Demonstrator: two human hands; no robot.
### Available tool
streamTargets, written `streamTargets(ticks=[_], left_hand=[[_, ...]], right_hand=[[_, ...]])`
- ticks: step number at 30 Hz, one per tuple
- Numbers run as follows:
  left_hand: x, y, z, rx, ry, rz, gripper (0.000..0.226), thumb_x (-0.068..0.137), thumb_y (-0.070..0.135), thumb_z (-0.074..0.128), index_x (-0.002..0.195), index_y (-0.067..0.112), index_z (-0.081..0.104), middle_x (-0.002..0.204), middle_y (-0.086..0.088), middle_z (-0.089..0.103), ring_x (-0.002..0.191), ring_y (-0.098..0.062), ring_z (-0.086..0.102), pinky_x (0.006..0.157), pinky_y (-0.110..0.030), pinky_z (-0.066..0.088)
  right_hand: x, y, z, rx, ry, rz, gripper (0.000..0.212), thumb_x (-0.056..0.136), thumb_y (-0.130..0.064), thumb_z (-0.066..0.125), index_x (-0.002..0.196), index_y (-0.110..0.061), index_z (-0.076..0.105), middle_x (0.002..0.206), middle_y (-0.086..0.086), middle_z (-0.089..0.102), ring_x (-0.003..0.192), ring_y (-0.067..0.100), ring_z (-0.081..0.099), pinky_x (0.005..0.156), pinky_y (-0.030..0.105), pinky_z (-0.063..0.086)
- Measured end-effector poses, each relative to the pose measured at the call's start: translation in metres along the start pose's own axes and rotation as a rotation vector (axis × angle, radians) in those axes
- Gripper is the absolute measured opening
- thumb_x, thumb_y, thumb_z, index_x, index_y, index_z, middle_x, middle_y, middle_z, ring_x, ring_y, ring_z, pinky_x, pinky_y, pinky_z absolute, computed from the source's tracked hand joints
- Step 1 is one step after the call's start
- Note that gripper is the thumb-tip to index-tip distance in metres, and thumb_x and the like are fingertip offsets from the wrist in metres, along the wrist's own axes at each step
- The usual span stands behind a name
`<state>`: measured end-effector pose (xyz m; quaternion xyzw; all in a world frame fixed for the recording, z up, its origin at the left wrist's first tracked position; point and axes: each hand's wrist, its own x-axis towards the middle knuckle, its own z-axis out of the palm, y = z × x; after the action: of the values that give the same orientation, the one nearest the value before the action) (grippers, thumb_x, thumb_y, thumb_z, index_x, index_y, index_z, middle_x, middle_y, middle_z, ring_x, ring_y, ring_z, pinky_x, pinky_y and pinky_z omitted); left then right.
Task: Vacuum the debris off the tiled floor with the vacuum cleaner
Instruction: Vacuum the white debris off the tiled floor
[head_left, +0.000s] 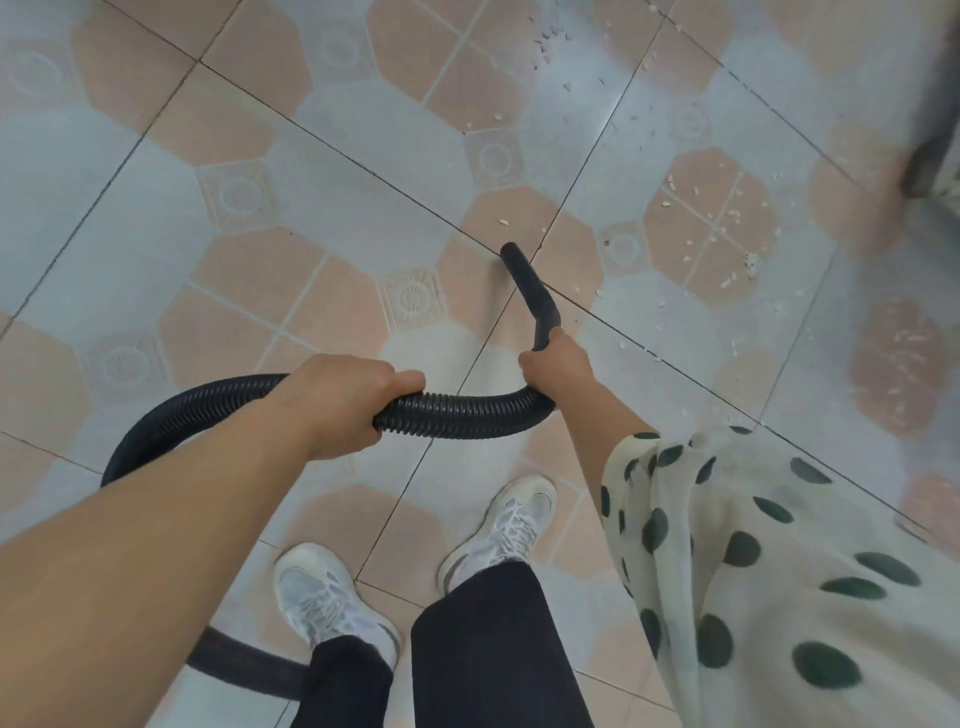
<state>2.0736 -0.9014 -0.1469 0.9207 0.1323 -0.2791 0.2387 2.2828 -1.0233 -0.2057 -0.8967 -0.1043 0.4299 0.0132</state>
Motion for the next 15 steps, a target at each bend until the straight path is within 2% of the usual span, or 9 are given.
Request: streamTargets(ticks=[5, 8, 10, 12, 15], left_hand=[[0.011, 0.009, 0.004, 0.002, -0.001, -0.009, 0.026, 0.082, 0.016, 0.048, 0.101, 0.031, 0.041, 0.085, 0.006, 0.052, 0.077, -0.020, 0.054, 0.058, -0.030, 0.041], [0.019, 0.013, 0.001, 0.009, 0.011, -0.025, 0.027, 0.080, 0.016, 0.050, 0.101, 0.031, 0.042, 0.083, 0.006, 0.052, 0.077, -0.019, 0.054, 0.058, -0.030, 0.042], [0.027, 0.019, -0.002, 0.019, 0.015, -0.039, 0.027, 0.080, 0.015, 0.051, 0.101, 0.031, 0.043, 0.083, 0.006, 0.052, 0.076, -0.019, 0.054, 0.056, -0.029, 0.038], [0.035, 0.028, -0.005, 0.022, 0.011, -0.046, 0.027, 0.080, 0.015, 0.051, 0.100, 0.031, 0.043, 0.083, 0.007, 0.052, 0.076, -0.019, 0.054, 0.055, -0.028, 0.036], [0.044, 0.045, -0.006, 0.025, 0.009, -0.033, 0.027, 0.080, 0.016, 0.051, 0.101, 0.032, 0.043, 0.083, 0.008, 0.051, 0.076, -0.018, 0.054, 0.053, -0.028, 0.034]], right_hand=[[0.013, 0.006, -0.006, -0.052, 0.009, -0.028, 0.050, 0.095, -0.016, 0.046, 0.142, -0.009, 0.031, 0.107, 0.011, 0.052, 0.083, 0.025, 0.050, 0.047, 0.027, 0.030], [0.025, 0.006, -0.012, -0.056, 0.012, -0.066, 0.058, 0.096, -0.017, 0.046, 0.149, -0.010, 0.024, 0.122, 0.015, 0.055, 0.086, 0.026, 0.049, 0.049, 0.028, 0.032], [0.033, 0.008, -0.017, -0.046, 0.001, -0.078, 0.063, 0.096, -0.018, 0.046, 0.152, -0.010, 0.019, 0.127, 0.015, 0.053, 0.088, 0.025, 0.048, 0.060, 0.030, 0.038], [0.038, 0.013, -0.025, -0.037, -0.001, -0.077, 0.063, 0.096, -0.019, 0.046, 0.153, -0.011, 0.019, 0.127, 0.014, 0.053, 0.089, 0.025, 0.048, 0.066, 0.032, 0.038], [0.038, 0.032, -0.037, -0.012, 0.008, -0.039, 0.056, 0.096, -0.017, 0.047, 0.147, -0.011, 0.025, 0.121, 0.013, 0.055, 0.086, 0.025, 0.049, 0.053, 0.029, 0.034]])
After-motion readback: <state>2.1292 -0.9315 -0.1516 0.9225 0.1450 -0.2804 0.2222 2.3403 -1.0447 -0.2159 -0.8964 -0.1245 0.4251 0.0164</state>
